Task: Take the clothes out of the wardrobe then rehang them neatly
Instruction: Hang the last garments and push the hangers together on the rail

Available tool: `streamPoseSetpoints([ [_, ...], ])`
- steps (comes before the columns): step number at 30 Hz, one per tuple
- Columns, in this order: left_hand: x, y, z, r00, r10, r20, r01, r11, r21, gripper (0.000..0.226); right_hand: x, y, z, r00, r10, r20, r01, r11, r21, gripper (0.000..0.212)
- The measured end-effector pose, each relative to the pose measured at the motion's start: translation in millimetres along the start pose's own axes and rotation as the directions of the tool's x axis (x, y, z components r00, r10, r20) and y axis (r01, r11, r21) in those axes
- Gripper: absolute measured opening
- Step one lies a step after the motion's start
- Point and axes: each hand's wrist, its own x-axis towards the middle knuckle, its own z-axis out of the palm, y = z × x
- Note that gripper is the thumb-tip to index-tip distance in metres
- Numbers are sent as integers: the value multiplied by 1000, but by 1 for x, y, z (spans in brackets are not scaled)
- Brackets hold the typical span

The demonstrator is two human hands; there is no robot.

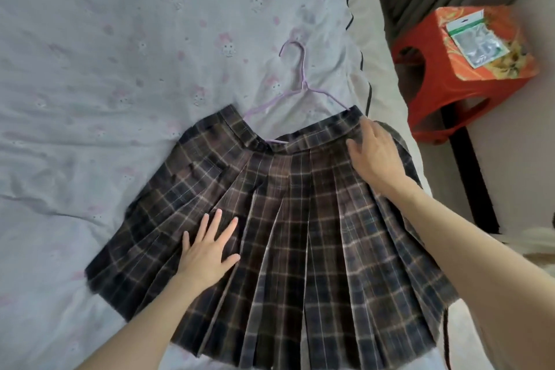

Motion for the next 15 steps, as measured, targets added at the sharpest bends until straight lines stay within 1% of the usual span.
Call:
streamPoseSetpoints([
  [2, 12, -4, -1, 997, -1, 83, 0, 1000, 13, 72, 20, 1, 5, 1000, 21, -7, -21, 1000, -17, 50],
  [5, 24, -8, -7, 984, 2, 177, 1, 1000, -20, 69, 38, 1, 12, 995, 74, 67, -70, 996, -60, 54],
  [6, 25, -8, -9, 981, 7, 196, -1, 999, -33, 69, 41, 1, 13, 993, 88, 82, -81, 993, -84, 54],
  [8, 26, -10, -11, 978, 13, 210, -2, 999, -53, 68, 48, 1, 14, 992, 113, 59, -106, 989, -102, 46],
  [9, 25, -10, -11, 977, 12, 212, 1, 998, -61, 68, 50, 1, 12, 988, 146, 47, -143, 987, -69, 41],
  [10, 24, -9, -12, 978, 9, 209, 5, 998, -68, 67, 52, 0, 9, 980, 195, 47, -195, 981, 7, 37],
  [12, 18, -6, -13, 985, 2, 170, 14, 996, -93, 62, 47, -2, 0, 955, 289, 63, -296, 934, 200, 34],
  [13, 13, -4, -14, 991, -3, 130, 18, 994, -112, 59, 41, -3, -5, 946, 318, 68, -325, 907, 269, 32],
  [15, -2, -2, -14, 999, -5, 45, 12, 989, -147, 52, 19, -8, -14, 943, 329, 58, -329, 885, 331, 28],
])
